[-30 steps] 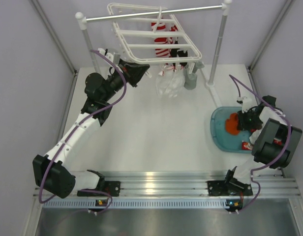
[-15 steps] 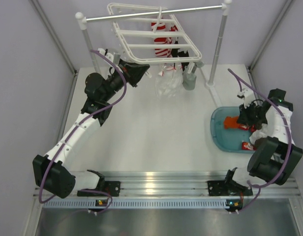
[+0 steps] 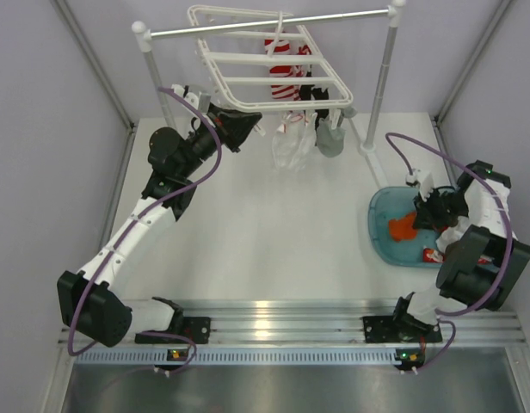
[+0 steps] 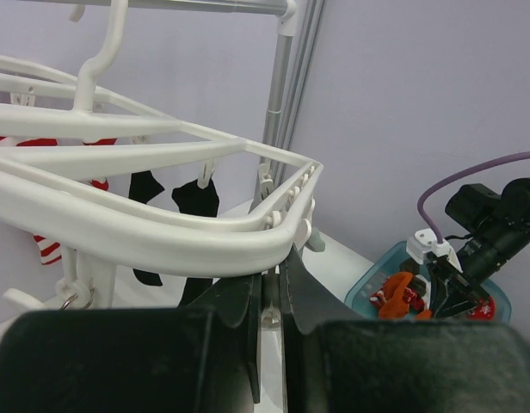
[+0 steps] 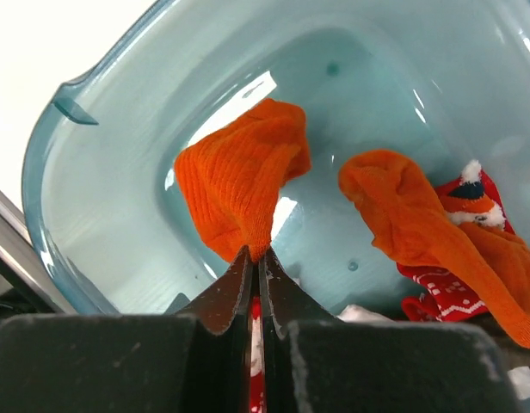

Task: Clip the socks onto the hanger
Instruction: Pick up the sock from the bin.

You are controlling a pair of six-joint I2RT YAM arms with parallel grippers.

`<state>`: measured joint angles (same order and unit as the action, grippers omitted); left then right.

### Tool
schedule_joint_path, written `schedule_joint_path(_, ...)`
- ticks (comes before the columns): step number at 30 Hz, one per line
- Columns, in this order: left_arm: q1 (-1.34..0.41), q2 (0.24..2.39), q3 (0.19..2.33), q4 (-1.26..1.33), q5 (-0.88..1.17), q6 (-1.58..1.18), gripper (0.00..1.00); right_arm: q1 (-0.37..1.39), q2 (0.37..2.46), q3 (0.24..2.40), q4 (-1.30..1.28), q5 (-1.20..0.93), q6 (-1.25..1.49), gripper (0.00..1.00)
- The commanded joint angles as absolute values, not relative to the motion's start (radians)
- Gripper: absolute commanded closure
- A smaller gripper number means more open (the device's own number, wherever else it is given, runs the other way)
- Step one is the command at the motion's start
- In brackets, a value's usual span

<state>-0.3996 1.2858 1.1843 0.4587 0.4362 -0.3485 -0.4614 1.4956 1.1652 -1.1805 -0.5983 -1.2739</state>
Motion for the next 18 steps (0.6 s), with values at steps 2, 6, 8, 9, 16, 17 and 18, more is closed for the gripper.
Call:
schedule_joint_path(2, -0.394, 1.301, 1.218, 0.463, 0.429, -0.331, 1.00, -0.454, 1.489, 1.170, -1.207, -0.557, -1.364, 1.00)
schedule_joint_path(6, -0.394, 1.304, 1.221, 0.463, 0.428, -0.336, 1.00, -0.475, 1.503, 1.143, -1.190, -0.399, -1.483, 1.00)
schedule_joint_path(8, -0.394, 1.304, 1.220, 0.463, 0.429, -0.336, 1.00, -0.494, 1.517, 1.147, -1.160, -0.345, -1.508, 1.00)
schedule_joint_path(9, -0.394, 1.301, 1.218, 0.463, 0.430, -0.334, 1.00, -0.514, 1.537, 1.158, -1.152, -0.336, -1.511, 1.00)
schedule_joint_path(16, -0.394, 1.304, 1.218, 0.459, 0.428, -0.325, 1.00, -0.551, 1.589, 1.223, -1.164, -0.298, -1.542, 0.58)
schedule_joint_path(17, -0.394, 1.305, 1.218, 0.459, 0.431, -0.325, 1.00, -0.551, 1.583, 1.213, -1.169, -0.311, -1.561, 0.53)
schedule_joint_path(18, -0.394, 1.305, 1.218, 0.459, 0.431, -0.325, 1.00, -0.551, 1.562, 1.209, -1.186, -0.324, -1.577, 0.48)
